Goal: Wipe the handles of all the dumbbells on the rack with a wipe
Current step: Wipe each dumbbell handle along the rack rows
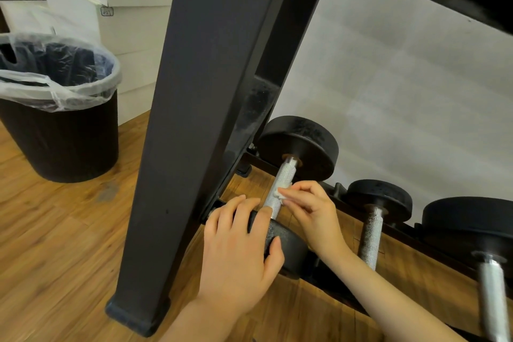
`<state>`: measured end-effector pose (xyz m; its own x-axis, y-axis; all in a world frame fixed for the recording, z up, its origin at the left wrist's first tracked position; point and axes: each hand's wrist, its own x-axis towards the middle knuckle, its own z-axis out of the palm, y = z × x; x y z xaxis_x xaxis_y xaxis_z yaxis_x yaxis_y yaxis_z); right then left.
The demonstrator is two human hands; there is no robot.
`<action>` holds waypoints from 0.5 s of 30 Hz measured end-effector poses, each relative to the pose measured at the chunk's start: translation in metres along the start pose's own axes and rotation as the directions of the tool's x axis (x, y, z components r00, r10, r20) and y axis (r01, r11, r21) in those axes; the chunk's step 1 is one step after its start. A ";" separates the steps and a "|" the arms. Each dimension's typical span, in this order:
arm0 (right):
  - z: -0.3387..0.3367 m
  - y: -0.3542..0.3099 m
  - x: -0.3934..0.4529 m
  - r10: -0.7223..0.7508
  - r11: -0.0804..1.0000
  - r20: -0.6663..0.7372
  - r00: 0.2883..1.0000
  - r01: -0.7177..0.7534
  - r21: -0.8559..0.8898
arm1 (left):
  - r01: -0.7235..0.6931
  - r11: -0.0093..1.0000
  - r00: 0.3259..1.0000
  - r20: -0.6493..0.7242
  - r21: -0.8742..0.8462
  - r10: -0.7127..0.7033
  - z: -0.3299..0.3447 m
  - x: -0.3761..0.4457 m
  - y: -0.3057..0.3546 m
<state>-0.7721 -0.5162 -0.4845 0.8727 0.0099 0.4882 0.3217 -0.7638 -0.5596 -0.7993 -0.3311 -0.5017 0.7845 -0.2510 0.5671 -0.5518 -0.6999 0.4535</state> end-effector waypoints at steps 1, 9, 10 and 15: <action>-0.003 0.001 0.002 -0.004 1.000 0.016 1.000 0.004 -0.005 | 0.000 1.000 1.000 -0.003 0.000 0.000 0.000 0.000 0.000; -0.014 0.002 0.005 -0.146 0.982 0.220 0.965 0.168 -0.085 | -0.045 0.999 0.999 -0.001 0.012 0.045 -0.002 0.001 -0.003; -0.017 0.001 0.007 -0.172 0.976 0.253 0.952 0.200 -0.090 | -0.047 0.999 0.999 0.004 0.013 0.047 -0.001 0.002 -0.004; -0.021 0.007 0.016 -0.233 0.957 0.322 0.918 0.275 -0.090 | -0.014 0.999 1.000 0.020 -0.042 0.015 0.000 0.001 -0.004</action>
<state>-0.7630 -0.5347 -0.4666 0.8440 0.3949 0.3628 0.5147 -0.7867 -0.3410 -0.7963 -0.3284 -0.5027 0.7815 -0.2751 0.5599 -0.5744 -0.6675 0.4738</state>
